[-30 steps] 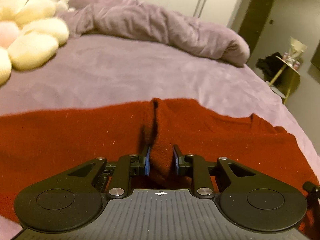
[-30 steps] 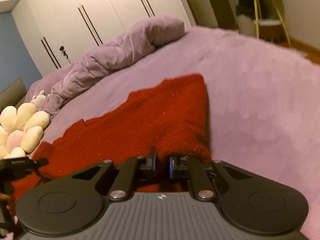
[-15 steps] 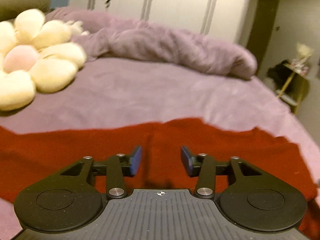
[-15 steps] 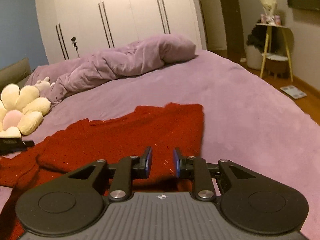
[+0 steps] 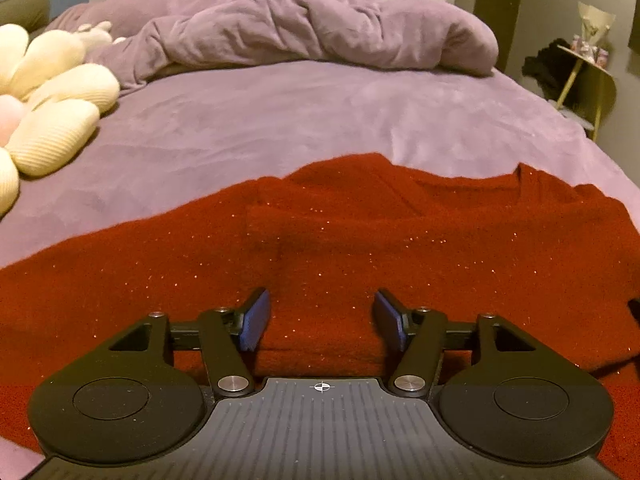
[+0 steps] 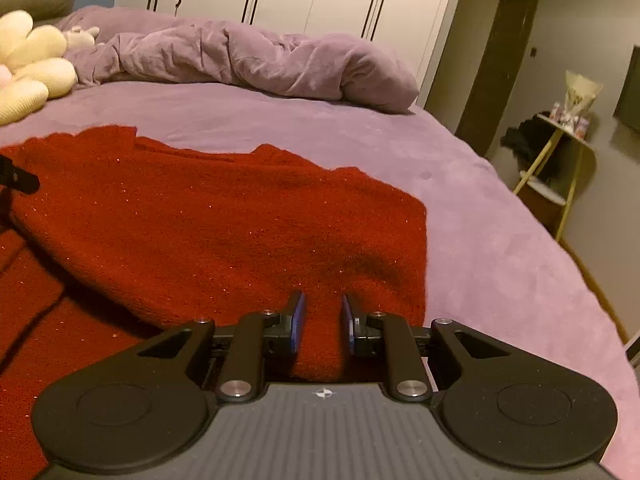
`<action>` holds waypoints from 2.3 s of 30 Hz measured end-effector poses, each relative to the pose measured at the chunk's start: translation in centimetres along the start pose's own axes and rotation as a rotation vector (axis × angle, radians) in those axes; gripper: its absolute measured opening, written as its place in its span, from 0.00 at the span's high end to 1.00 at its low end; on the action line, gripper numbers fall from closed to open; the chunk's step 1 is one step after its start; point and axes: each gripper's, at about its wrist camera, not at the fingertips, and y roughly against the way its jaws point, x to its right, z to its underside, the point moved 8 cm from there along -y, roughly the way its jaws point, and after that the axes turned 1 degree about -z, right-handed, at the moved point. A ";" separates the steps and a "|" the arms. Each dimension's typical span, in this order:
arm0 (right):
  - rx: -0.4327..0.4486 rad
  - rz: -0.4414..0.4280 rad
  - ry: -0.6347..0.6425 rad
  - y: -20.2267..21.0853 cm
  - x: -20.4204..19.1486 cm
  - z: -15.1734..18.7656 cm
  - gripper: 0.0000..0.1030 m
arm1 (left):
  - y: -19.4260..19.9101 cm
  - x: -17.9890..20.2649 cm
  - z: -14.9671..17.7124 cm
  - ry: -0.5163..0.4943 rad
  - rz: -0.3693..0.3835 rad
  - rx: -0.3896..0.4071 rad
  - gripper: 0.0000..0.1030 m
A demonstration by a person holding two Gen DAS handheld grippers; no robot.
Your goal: Fold small clothes
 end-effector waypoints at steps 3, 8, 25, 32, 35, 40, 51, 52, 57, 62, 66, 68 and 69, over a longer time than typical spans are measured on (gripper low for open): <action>-0.008 0.029 0.022 -0.2 -0.7 -0.2 0.83 | 0.6 0.0 0.0 0.013 0.017 -0.005 0.33; -0.028 0.057 0.040 1.3 -1.8 -0.9 0.82 | 0.9 0.0 0.4 0.011 0.018 -0.008 0.29; -0.007 0.092 0.172 0.0 -2.1 -0.2 0.81 | 1.0 0.5 1.1 -0.019 0.059 0.019 0.09; -0.008 0.066 -0.013 6.6 -2.4 0.6 0.51 | 6.7 -6.5 3.2 0.179 0.114 0.072 0.05; -0.041 -0.049 -0.132 9.8 -3.1 2.5 0.49 | 9.8 -13.7 5.8 0.344 0.051 0.109 0.05; -0.090 -0.114 -0.175 12.7 -4.9 4.9 0.49 | 12.8 -27.4 10.1 0.616 -0.165 0.118 0.06; -0.157 -0.140 -0.225 14.1 -7.0 5.9 0.48 | 11.8 -40.7 13.7 1.244 -0.012 0.262 0.46; -0.161 -0.138 -0.224 14.1 -7.0 6.0 0.48 | 11.5 -41.0 13.7 1.257 -0.003 0.263 0.59; -0.153 -0.136 -0.223 14.2 -7.0 6.3 0.48 | 11.3 -41.0 13.4 1.225 -0.015 0.263 0.89; -0.134 -0.133 -0.248 14.3 -6.0 6.1 0.48 | 14.0 -33.1 5.7 0.844 0.067 0.357 0.90; -0.097 -0.125 -0.280 15.0 -4.8 5.3 0.48 | 15.7 -19.1 -1.1 0.503 0.267 0.391 0.89; -0.077 -0.123 -0.291 15.3 -4.2 4.9 0.48 | 15.2 -12.2 -2.2 0.384 0.356 0.353 0.81; -0.065 -0.124 -0.296 15.5 -3.9 4.6 0.48 | 14.6 -8.7 -2.3 0.318 0.384 0.321 0.74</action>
